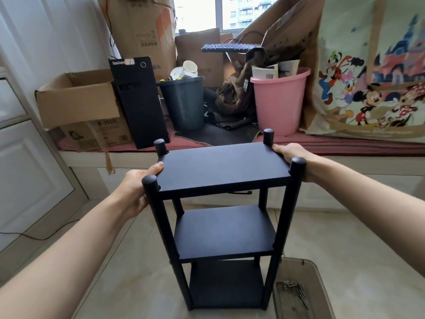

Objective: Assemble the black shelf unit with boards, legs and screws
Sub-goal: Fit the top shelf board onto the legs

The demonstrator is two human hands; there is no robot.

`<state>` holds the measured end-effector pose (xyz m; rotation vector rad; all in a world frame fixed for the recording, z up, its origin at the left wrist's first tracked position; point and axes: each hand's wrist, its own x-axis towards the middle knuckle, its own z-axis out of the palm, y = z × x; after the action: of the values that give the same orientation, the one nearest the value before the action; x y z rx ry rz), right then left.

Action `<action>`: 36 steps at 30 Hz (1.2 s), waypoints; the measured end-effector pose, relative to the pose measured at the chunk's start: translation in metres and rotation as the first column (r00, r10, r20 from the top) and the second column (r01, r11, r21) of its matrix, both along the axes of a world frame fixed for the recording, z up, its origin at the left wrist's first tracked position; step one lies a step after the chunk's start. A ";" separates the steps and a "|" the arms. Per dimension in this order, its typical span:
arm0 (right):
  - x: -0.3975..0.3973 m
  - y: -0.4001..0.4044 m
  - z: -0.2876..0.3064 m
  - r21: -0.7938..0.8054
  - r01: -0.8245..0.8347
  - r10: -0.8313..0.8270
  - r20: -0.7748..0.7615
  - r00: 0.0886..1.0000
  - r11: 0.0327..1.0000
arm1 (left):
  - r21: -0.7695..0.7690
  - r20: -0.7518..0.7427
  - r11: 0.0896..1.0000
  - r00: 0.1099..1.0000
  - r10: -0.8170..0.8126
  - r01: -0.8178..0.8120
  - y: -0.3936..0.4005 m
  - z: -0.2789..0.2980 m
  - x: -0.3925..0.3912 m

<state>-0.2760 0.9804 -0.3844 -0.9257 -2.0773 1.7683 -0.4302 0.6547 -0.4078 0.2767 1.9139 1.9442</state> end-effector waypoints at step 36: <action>0.001 -0.001 -0.025 -0.032 0.058 -0.059 -0.020 0.998 0.998 | 0.044 0.090 0.998 0.995 0.046 -0.050 -0.001 -0.005 0.023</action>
<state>-0.2747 0.9789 -0.4095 -0.9621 -1.9940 1.7782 -0.4071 0.6539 -0.4129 0.1555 1.8377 1.9991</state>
